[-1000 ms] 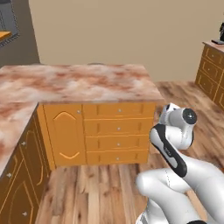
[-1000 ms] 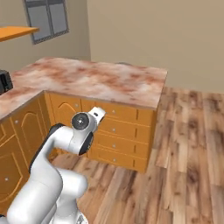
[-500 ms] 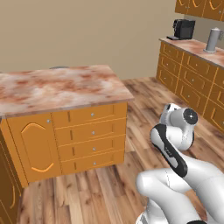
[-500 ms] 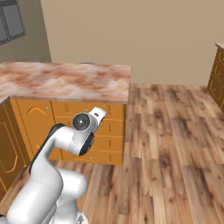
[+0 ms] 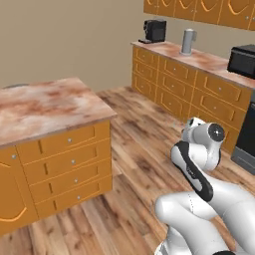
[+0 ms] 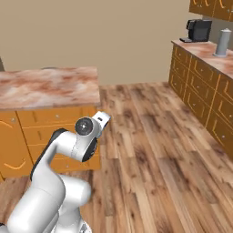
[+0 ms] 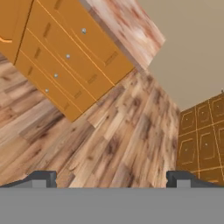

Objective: Move the pot and pan from the stove into the sink.

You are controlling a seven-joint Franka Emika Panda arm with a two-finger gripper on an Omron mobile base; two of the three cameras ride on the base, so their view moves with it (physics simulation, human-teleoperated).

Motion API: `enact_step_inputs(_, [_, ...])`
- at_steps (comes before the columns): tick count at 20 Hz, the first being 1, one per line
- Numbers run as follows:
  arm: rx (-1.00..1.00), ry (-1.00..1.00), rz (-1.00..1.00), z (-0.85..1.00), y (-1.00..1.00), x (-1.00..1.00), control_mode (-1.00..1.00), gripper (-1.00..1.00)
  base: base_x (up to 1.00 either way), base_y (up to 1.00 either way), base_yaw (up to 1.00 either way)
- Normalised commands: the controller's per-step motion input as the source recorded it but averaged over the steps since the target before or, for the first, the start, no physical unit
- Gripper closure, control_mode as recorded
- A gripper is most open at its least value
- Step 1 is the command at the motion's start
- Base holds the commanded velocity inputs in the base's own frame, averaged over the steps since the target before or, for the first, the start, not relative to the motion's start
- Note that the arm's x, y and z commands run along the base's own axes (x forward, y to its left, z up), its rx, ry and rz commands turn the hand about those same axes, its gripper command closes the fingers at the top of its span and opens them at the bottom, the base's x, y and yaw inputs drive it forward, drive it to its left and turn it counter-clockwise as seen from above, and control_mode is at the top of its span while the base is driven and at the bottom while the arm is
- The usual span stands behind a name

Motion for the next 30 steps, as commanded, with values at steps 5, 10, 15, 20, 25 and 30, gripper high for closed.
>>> enact_step_inputs(5, [0.0,0.0,0.0,0.0,0.0,0.0,1.0,-1.0,0.03,0.0,-0.44])
enact_step_inputs(10, [0.0,0.0,0.0,0.0,0.0,0.0,1.0,-1.0,0.02,0.0,-0.44])
enact_step_inputs(15, [0.0,0.0,0.0,0.0,0.0,0.0,1.0,-1.0,0.01,0.0,-0.43])
enact_step_inputs(20, [0.0,0.0,0.0,0.0,0.0,0.0,1.0,-1.0,0.02,0.0,-0.43])
enact_step_inputs(25, [0.0,0.0,0.0,0.0,0.0,0.0,1.0,-1.0,0.01,0.0,-0.43])
enact_step_inputs(30, [0.0,0.0,0.0,0.0,0.0,0.0,1.0,-1.0,0.01,0.0,-0.43])
